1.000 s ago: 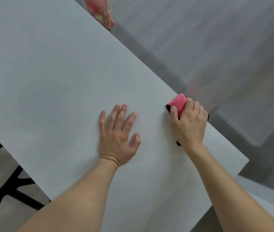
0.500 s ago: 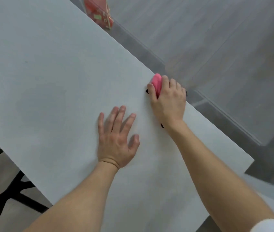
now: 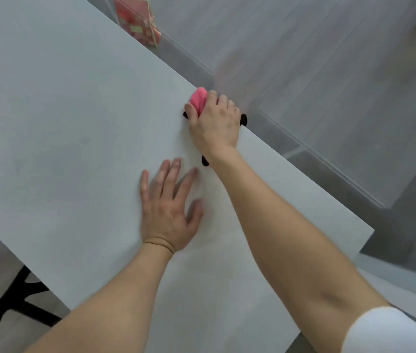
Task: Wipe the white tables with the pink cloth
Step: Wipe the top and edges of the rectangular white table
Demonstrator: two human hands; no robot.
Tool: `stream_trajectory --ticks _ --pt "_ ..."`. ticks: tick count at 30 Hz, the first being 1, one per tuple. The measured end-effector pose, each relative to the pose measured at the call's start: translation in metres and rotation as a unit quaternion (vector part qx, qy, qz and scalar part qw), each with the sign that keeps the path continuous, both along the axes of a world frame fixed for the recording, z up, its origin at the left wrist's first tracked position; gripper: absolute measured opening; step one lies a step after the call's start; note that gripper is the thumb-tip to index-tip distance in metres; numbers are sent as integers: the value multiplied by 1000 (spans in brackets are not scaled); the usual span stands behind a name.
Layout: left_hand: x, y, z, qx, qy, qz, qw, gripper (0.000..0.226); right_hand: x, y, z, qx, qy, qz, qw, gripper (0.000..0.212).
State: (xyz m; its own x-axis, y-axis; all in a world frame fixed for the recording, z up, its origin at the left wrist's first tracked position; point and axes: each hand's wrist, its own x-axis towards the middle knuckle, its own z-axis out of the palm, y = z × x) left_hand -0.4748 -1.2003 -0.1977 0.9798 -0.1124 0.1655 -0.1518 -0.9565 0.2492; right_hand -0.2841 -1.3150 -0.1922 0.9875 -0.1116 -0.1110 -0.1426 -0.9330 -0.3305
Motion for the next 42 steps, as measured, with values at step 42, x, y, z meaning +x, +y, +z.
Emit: stream_trajectory --ticks 42 --pt "2 1 -4 8 -34 -5 999 61 -81 -95 -16 -30 -110 -96 989 40"
